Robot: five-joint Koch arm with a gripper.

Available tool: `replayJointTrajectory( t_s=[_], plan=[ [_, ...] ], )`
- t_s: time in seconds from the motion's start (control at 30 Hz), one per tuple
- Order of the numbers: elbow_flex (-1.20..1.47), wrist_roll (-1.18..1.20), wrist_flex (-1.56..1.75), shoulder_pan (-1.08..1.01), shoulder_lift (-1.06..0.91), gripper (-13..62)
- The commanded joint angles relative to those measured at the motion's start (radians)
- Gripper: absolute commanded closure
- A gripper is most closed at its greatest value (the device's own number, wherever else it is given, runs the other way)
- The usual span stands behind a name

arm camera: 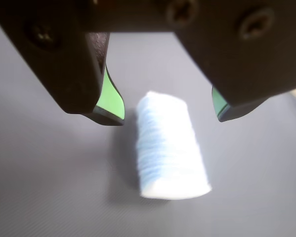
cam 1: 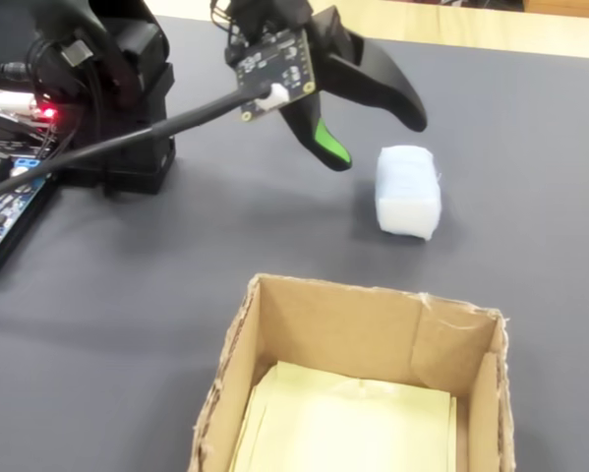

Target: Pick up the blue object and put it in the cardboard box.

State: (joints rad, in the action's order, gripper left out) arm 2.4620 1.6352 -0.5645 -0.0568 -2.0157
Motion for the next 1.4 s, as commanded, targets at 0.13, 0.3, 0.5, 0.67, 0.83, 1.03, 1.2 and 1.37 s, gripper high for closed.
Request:
replayJointTrajectory(
  t_s=[0.13, 0.3, 0.5, 0.67, 0.83, 1.03, 1.2, 1.37],
  plan=[
    [-0.227, 0.017, -0.057, 0.017, 0.173, 15.1],
    [-0.288, 0.031, -0.057, 0.018, 0.345, 15.7],
    [-0.308, 0.058, -0.020, 0.026, 0.425, 21.6],
    [-0.268, 0.077, 0.074, 0.008, 0.396, 29.4],
    [-0.195, 0.078, 0.172, -0.012, 0.325, 29.4],
    [-0.069, 0.078, 0.316, -0.020, 0.173, 29.3],
    [0.087, 0.072, 0.428, -0.026, -0.011, 29.3],
    [0.193, 0.051, 0.463, -0.032, -0.169, 29.3]
  ],
)
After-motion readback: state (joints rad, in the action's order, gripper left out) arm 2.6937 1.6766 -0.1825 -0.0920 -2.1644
